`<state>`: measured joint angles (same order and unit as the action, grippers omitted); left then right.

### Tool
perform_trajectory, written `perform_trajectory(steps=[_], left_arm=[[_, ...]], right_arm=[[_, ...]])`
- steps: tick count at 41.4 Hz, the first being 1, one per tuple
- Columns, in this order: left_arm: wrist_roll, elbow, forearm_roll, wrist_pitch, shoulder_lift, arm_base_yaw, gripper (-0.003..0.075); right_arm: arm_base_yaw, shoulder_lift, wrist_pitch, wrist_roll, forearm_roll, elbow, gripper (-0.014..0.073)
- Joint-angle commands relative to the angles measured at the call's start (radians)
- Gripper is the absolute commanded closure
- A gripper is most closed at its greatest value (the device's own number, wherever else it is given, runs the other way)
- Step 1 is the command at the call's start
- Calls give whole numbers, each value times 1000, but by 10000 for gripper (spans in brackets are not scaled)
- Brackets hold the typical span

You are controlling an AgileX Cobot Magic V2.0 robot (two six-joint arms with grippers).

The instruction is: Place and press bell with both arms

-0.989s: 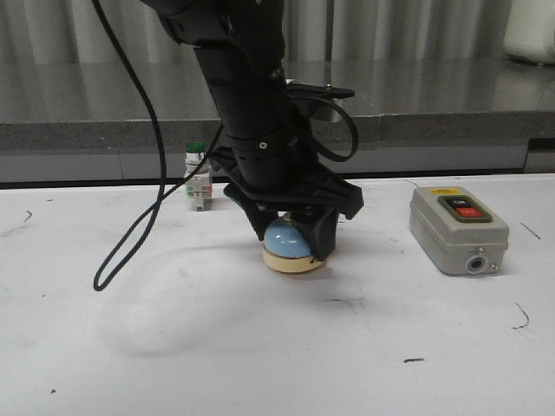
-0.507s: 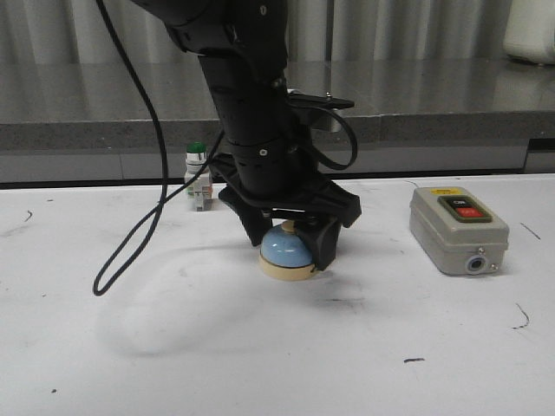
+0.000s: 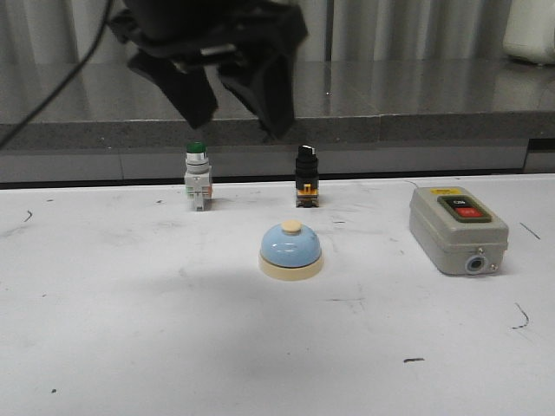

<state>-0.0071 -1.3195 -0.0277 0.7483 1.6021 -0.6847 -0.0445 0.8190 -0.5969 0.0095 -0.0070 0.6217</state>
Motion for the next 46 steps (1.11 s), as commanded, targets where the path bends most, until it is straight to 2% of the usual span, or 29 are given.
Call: perform_trajectory(steps=[1,13,28,34,46], left_arm=[[-36,70,-8,-72,-167,31,164],[-47,331,-8,-72,-542,111,164],[-53,559,-10,-70,-928,113,164],[-53,607,-10,-70,-1011,113,165],[-53,612,-10,-70,-1025,113,164]], right_arm=[[3,-1,61,-9,-4,34,14],[3,-1,61,-9,-4,34,14],[3,-1,61,-9,-4,34,14],[3,-1,61,-9,-4,34,14],[3,-1,61,-9,-4,34,14]])
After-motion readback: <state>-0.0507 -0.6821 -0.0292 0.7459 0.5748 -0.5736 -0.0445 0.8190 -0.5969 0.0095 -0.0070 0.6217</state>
